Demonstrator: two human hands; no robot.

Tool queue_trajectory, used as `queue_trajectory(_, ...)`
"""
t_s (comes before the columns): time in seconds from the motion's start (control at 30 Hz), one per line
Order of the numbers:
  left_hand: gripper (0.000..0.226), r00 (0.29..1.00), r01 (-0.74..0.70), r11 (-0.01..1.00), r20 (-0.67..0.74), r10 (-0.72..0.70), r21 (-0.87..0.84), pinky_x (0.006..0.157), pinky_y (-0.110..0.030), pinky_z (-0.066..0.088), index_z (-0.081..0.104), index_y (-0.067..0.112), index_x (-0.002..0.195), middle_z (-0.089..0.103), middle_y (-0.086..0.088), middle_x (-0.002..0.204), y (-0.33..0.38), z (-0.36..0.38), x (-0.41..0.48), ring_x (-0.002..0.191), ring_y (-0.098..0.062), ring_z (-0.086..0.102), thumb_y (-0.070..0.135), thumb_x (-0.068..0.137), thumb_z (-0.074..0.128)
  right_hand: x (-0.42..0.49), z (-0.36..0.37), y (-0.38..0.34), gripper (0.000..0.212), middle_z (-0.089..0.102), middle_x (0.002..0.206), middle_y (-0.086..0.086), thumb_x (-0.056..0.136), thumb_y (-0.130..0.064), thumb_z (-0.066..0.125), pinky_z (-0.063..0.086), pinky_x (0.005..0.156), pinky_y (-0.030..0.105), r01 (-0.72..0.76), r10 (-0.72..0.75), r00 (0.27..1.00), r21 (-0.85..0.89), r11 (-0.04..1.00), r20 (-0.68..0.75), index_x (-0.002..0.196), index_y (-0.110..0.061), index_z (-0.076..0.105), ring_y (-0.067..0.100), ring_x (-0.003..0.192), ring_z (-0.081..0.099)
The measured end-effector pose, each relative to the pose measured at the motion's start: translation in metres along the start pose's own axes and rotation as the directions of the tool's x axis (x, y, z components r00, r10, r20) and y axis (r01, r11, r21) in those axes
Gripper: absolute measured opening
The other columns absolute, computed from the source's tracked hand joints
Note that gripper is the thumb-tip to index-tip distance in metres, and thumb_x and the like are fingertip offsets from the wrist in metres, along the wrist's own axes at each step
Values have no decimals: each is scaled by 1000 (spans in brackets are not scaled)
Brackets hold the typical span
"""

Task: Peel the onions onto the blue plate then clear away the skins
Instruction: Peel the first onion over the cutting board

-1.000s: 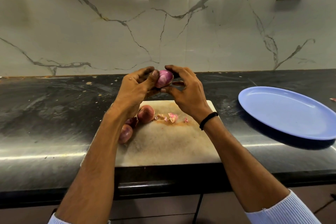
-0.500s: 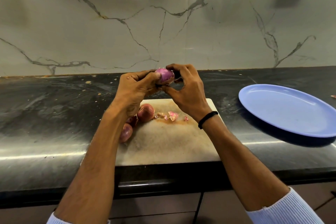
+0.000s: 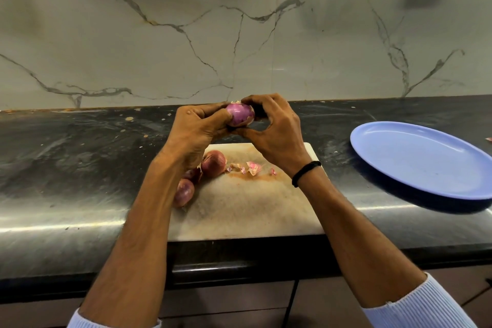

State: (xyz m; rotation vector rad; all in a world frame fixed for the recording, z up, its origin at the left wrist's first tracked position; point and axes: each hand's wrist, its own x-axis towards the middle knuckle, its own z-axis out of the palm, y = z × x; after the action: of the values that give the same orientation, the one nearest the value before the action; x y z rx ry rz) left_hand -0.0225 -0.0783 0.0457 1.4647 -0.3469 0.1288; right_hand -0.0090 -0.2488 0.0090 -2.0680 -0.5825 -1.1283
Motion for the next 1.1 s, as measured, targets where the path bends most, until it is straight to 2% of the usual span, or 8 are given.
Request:
queue_trajectory(0.2,31,999,-32,997,22,31,68,73,-23,59,68,15,113,72,1,99,-2,-2,1,88,-13,73,-4,89,63,1,-2,2,54,63,115,13,74,-22,88,47,90,8,-7,7,1000,21,1000,1,118,-4,64,15,104,59)
queue_trajectory(0.43,32,999,-34,996,43,31,83,84,-36,61,69,13,114,72,-7,110,-8,-6,5,102,-27,71,-5,90,62,1,-2,3,53,63,113,13,73,-21,88,48,87,8,-11,11,1000,35,999,0,116,-4,64,16,102,59)
queue_trajectory(0.57,31,998,-35,998,61,31,61,84,-34,60,71,16,113,75,-6,105,-7,-5,5,99,-26,72,-5,91,61,2,-3,4,54,63,113,11,72,-23,89,50,85,10,-39,40,999,60,997,-15,116,-5,64,14,100,60)
queue_trajectory(0.67,30,998,-31,997,52,27,76,81,-29,60,69,15,115,74,3,100,-8,-2,5,99,-21,72,1,87,68,1,-2,5,52,63,112,12,73,-24,89,48,85,7,-36,36,999,50,998,-9,115,-5,65,14,99,59)
queue_trajectory(0.77,33,998,-55,991,47,49,123,82,-30,60,68,16,115,74,8,100,-9,-3,6,98,-17,72,3,85,71,1,-1,5,52,63,112,12,73,-26,88,47,84,6,-35,35,999,44,998,-3,115,-6,65,13,99,58)
queue_trajectory(0.97,34,992,-105,978,86,90,181,87,-34,59,67,22,114,73,5,105,-10,-6,4,102,-21,71,1,88,68,0,-2,6,50,64,111,10,74,-26,88,48,84,8,-37,37,999,25,999,8,114,-6,66,14,98,60)
queue_trajectory(1.03,34,990,-120,972,101,101,201,86,-32,59,68,25,112,73,6,104,-10,-6,3,100,-19,71,1,88,66,1,-3,5,50,64,111,10,73,-26,88,50,84,10,-42,41,999,34,999,15,114,-7,66,14,97,60)
queue_trajectory(1.1,36,989,-130,971,97,113,201,83,-27,59,67,21,117,73,3,104,-8,-5,3,95,-15,72,-3,89,64,1,-4,4,51,64,111,9,73,-27,88,53,84,13,-57,56,998,61,997,14,114,-7,66,14,97,61)
